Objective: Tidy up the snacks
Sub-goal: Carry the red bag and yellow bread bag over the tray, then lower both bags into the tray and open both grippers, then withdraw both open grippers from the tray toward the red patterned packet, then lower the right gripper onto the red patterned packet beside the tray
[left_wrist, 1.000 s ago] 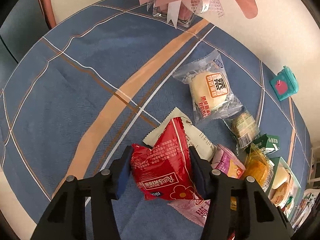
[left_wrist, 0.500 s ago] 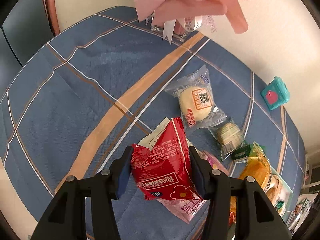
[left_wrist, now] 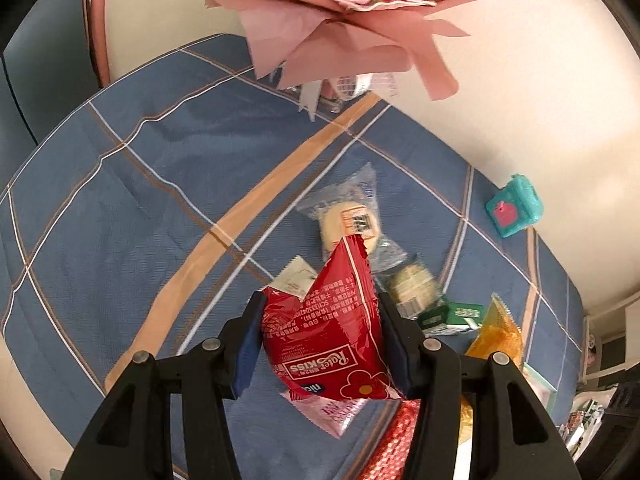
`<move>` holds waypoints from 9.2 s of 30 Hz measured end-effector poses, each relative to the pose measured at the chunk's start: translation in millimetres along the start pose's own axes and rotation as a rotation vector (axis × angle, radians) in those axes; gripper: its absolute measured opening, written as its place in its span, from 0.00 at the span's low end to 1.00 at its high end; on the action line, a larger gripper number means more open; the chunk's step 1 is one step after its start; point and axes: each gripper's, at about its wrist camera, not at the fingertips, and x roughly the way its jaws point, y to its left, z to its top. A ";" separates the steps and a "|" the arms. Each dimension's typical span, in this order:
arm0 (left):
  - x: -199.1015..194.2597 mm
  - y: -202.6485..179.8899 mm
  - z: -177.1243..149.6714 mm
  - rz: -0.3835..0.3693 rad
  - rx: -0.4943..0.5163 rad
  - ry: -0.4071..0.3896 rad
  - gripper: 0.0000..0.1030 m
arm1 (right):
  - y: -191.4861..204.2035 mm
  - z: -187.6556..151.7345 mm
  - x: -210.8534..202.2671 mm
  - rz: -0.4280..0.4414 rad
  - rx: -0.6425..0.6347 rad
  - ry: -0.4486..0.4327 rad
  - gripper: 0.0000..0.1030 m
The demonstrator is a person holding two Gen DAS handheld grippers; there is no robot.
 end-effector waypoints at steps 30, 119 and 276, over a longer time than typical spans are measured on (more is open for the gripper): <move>3.0 -182.4 -96.3 -0.163 0.321 0.097 0.54 | -172.8 8.7 -96.4 -0.196 0.243 -0.117 0.41; 0.1 -168.1 -94.3 0.057 0.287 -0.026 0.95 | -189.2 11.5 -118.2 -0.368 0.140 -0.082 0.84; 35.9 0.4 -45.6 0.116 0.436 0.216 0.97 | 48.0 -54.4 57.5 -0.219 -0.109 0.201 0.48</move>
